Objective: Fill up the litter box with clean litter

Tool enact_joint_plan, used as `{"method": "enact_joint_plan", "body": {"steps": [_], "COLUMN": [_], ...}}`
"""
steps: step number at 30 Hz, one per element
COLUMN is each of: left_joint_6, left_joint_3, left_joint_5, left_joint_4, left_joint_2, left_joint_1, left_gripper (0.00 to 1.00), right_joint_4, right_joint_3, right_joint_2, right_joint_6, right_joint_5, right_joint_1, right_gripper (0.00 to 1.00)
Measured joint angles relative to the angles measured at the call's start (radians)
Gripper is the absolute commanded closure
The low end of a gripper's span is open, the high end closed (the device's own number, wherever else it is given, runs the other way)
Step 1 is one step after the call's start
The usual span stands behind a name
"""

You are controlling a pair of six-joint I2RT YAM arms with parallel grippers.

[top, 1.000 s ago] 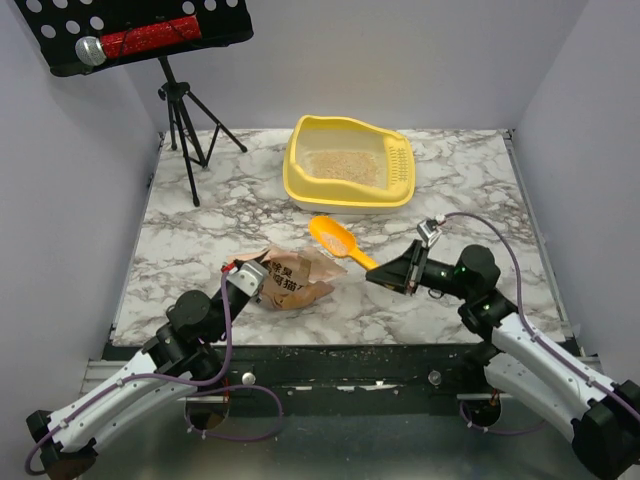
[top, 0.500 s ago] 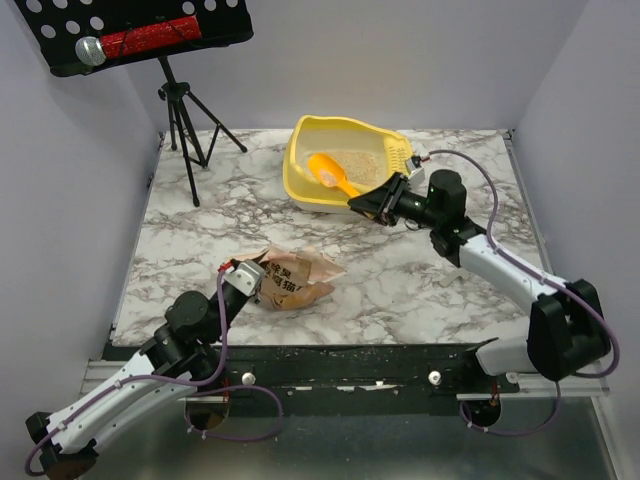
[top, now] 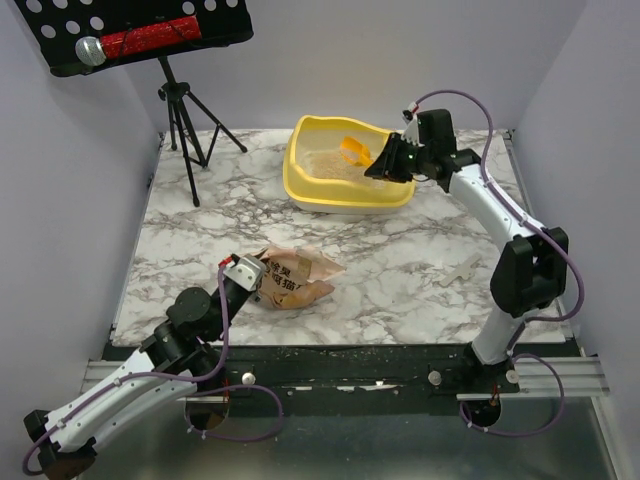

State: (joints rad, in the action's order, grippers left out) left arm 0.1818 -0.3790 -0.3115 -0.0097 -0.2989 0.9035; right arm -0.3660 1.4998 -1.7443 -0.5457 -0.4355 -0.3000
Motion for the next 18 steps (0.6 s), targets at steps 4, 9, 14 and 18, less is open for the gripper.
{"method": "enact_joint_plan", "body": {"steps": [4, 9, 14, 18], "left_joint_6": [-0.008, -0.012, -0.014, -0.014], "left_joint_3": [-0.003, -0.006, -0.006, -0.006], "left_joint_5": [-0.010, -0.012, -0.014, -0.014], "left_joint_4": [-0.002, -0.008, -0.008, -0.008], "left_joint_2": [-0.004, -0.004, -0.004, -0.004], "left_joint_1": [0.000, 0.000, 0.000, 0.000], "left_gripper": [1.00, 1.00, 1.00, 1.00], "right_joint_4": [-0.231, -0.428, -0.569, -0.621], "right_joint_3": [0.247, 0.439, 0.502, 0.557], "right_joint_2": [-0.103, -0.189, -0.201, -0.201], "right_joint_6": [0.158, 0.297, 0.399, 0.472], "right_joint_5": [0.096, 0.245, 0.383, 0.483], "right_joint_1": [-0.003, -0.024, -0.071, -0.121], "right_gripper": [0.99, 0.99, 0.99, 1.00]}}
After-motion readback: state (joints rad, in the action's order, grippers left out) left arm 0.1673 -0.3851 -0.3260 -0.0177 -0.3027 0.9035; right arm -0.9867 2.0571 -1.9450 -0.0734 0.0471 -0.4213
